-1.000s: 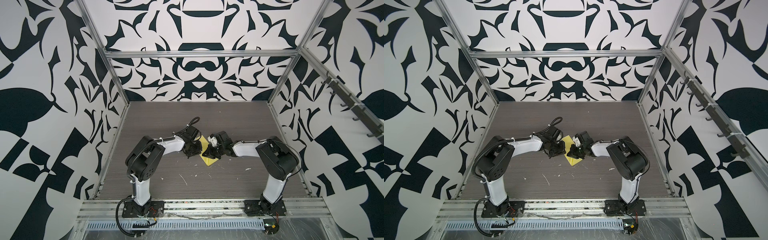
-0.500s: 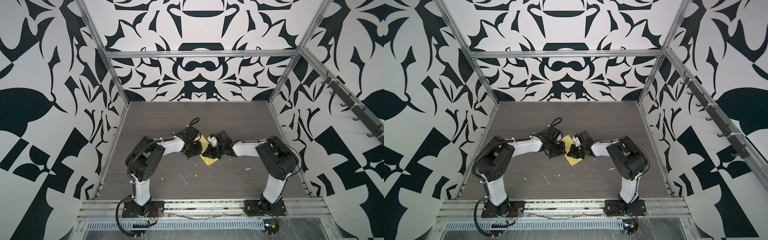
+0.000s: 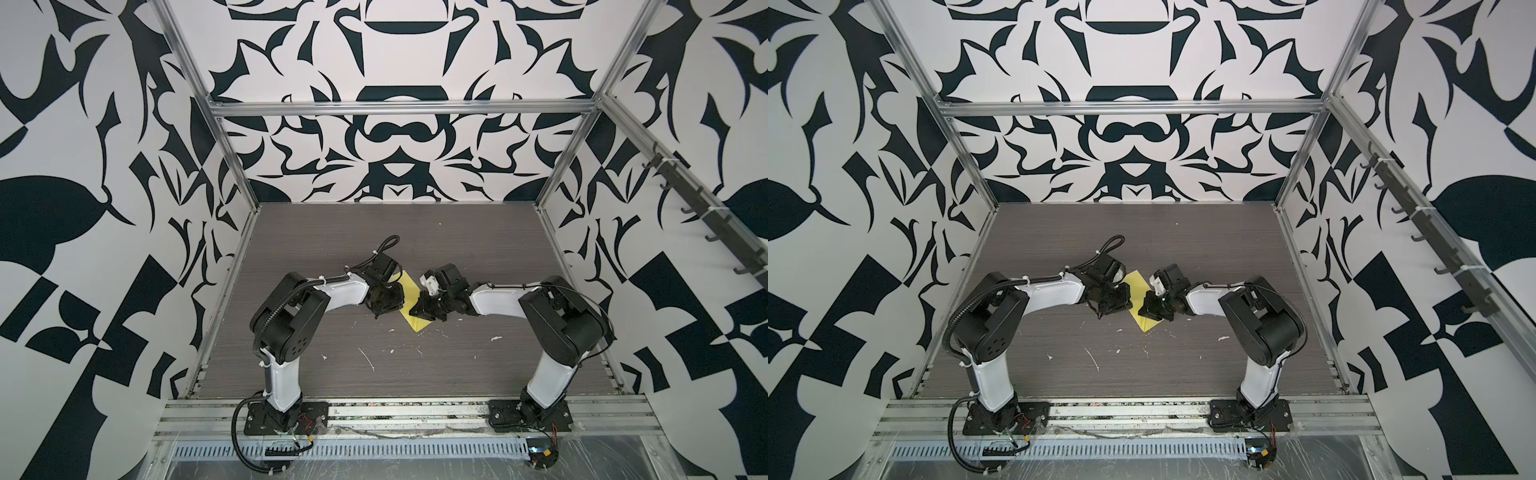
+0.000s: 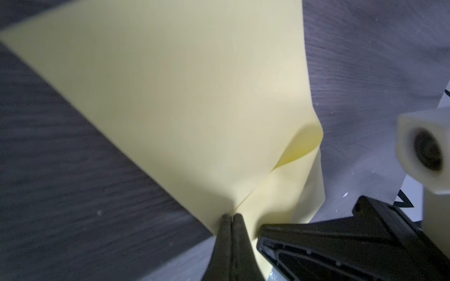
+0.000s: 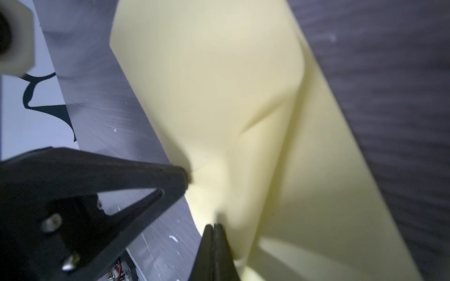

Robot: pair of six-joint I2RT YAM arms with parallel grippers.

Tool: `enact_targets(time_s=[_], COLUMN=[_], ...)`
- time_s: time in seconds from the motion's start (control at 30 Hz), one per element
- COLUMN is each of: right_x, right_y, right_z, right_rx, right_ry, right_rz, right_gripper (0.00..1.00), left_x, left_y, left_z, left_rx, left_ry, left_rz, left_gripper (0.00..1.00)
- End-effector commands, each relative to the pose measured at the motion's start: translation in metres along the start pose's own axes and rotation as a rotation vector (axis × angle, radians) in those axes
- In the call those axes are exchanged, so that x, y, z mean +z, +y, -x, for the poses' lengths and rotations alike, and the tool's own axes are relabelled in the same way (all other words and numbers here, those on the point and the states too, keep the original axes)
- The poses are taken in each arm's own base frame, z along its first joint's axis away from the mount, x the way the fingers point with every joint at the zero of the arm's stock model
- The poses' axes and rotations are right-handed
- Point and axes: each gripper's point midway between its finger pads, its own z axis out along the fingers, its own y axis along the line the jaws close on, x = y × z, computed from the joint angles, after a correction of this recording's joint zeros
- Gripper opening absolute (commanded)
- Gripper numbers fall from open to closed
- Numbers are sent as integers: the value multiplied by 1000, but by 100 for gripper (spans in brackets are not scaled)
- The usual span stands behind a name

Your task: Fold a paper plane with a square sheet of paper (pick it up from the middle)

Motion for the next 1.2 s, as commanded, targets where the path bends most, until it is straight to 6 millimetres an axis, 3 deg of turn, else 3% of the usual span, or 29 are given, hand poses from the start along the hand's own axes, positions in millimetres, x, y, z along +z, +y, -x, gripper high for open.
enact_targets(time_s=[0.0,0.83,1.03,1.17], right_x=[-9,-22,-36,-33], right_y=[1,-20,10,25], right_z=[-10,-56,-35,-23], right_rx=[8,-10,-77,-90], right_ry=[20,151,73,46], right_rz=[10,-32,24,61], right_gripper=[0,0,0,0], left_x=[17,19,18,19], left_y=[52,61,60,60], left_z=[-23,-23,-21,-22], left_rx=[-30,-28,-26,-26], left_ry=[59,58,53,55], left_rz=[176,223,222,221], left_gripper=[0,0,0,0])
